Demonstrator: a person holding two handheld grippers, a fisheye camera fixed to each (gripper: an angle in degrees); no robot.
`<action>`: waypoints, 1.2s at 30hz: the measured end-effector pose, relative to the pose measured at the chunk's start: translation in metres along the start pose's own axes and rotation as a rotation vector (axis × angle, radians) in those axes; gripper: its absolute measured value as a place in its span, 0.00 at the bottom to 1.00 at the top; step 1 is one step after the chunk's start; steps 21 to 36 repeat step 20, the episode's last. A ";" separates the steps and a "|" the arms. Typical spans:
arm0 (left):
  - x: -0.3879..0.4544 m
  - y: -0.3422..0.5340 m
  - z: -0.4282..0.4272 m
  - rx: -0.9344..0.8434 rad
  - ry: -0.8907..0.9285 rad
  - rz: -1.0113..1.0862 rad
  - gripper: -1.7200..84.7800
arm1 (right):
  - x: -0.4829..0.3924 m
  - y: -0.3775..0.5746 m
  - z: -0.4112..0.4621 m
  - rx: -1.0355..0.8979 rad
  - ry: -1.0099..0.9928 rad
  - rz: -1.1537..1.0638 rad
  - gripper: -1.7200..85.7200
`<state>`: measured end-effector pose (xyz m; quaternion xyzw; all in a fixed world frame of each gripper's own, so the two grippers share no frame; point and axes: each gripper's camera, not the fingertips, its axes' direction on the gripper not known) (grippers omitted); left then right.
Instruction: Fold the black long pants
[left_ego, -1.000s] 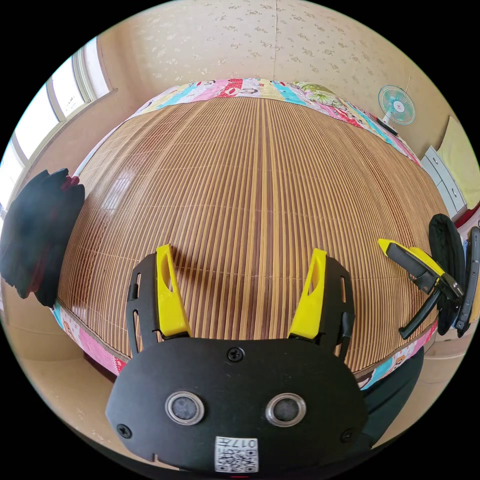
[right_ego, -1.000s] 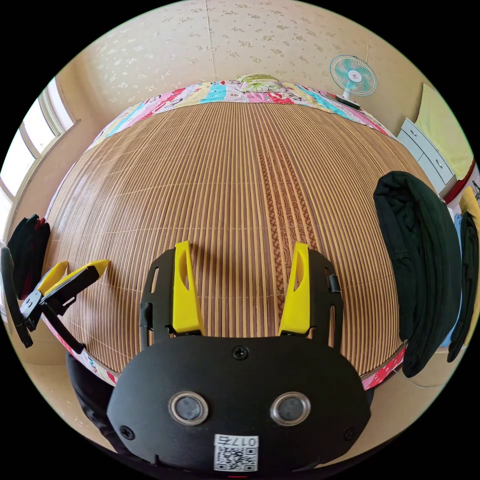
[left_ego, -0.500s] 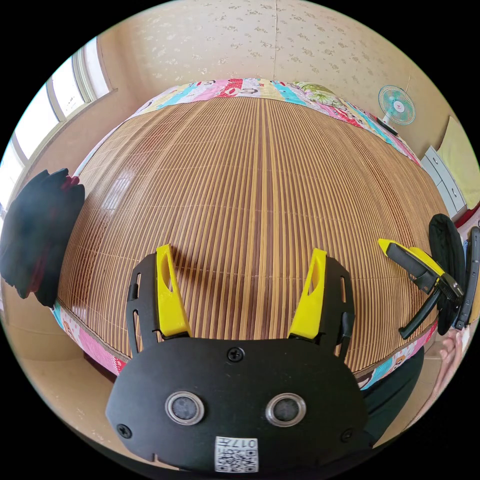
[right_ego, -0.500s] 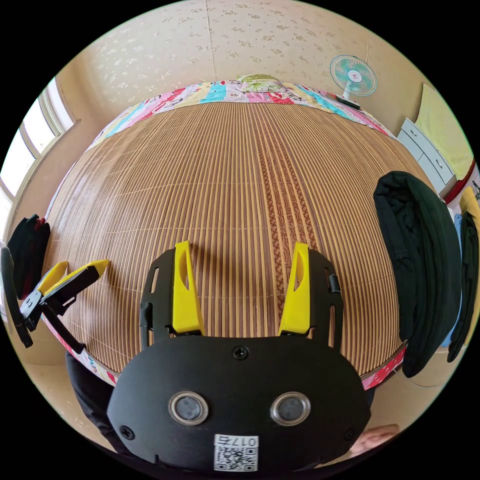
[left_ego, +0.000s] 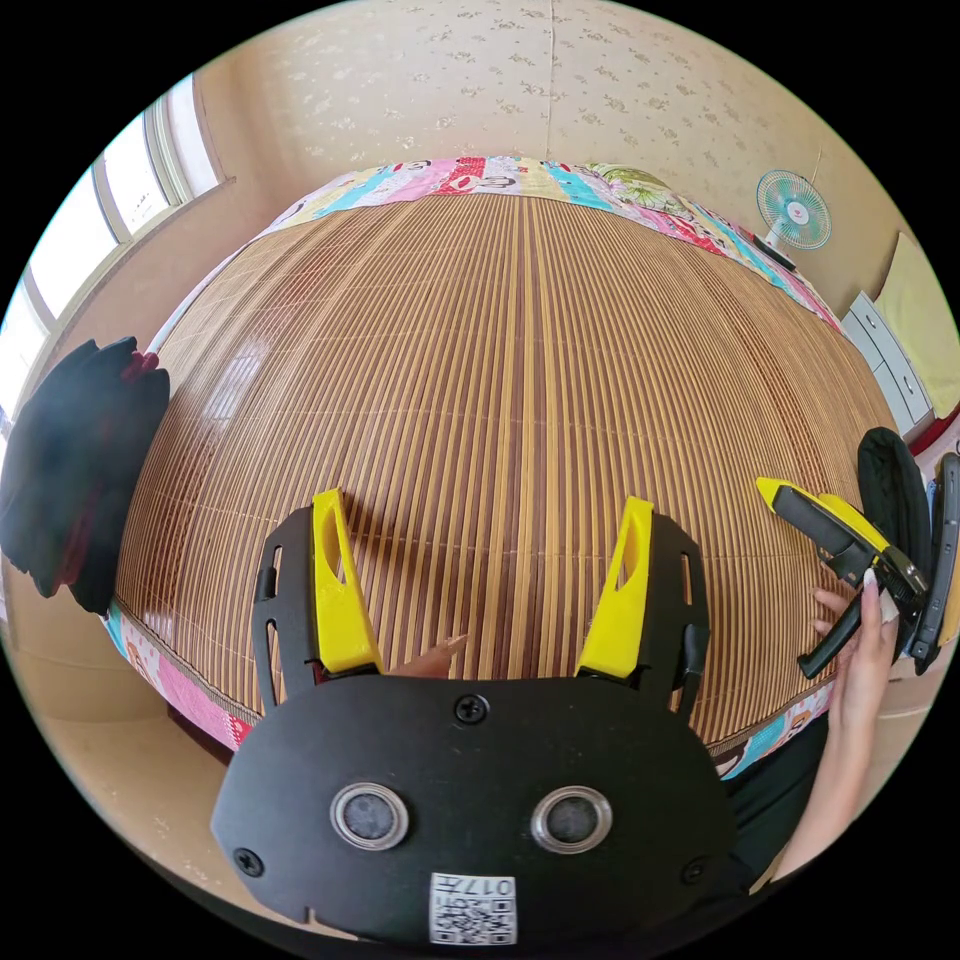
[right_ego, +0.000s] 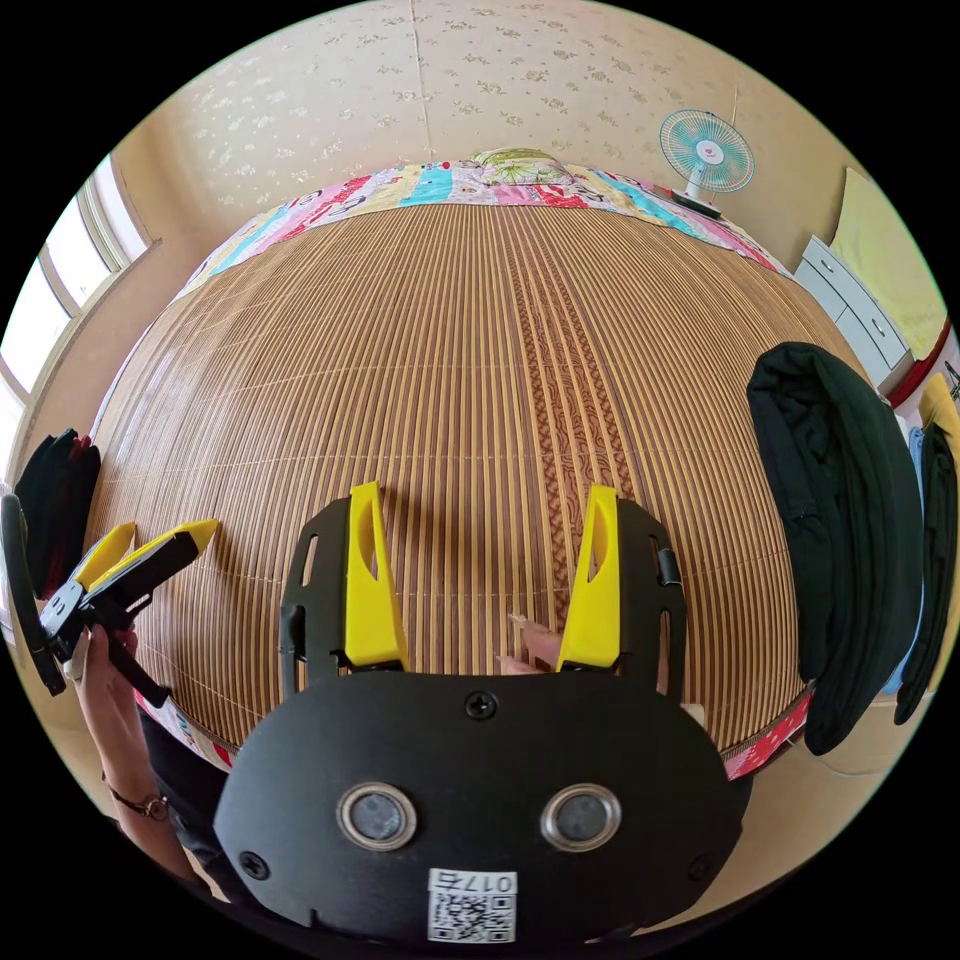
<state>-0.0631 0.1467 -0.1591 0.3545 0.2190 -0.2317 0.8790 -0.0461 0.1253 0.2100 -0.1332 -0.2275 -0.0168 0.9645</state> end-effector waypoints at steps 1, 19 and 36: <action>0.001 -0.001 -0.001 -0.002 -0.001 0.001 0.43 | -0.001 -0.001 -0.003 -0.001 0.001 0.000 0.31; -0.108 0.057 -0.057 0.140 0.625 -0.245 0.11 | 0.073 0.035 -0.120 0.071 -0.321 0.074 0.11; -0.127 0.073 -0.065 0.228 0.769 -0.243 0.11 | 0.084 0.046 -0.134 0.099 -0.377 0.070 0.10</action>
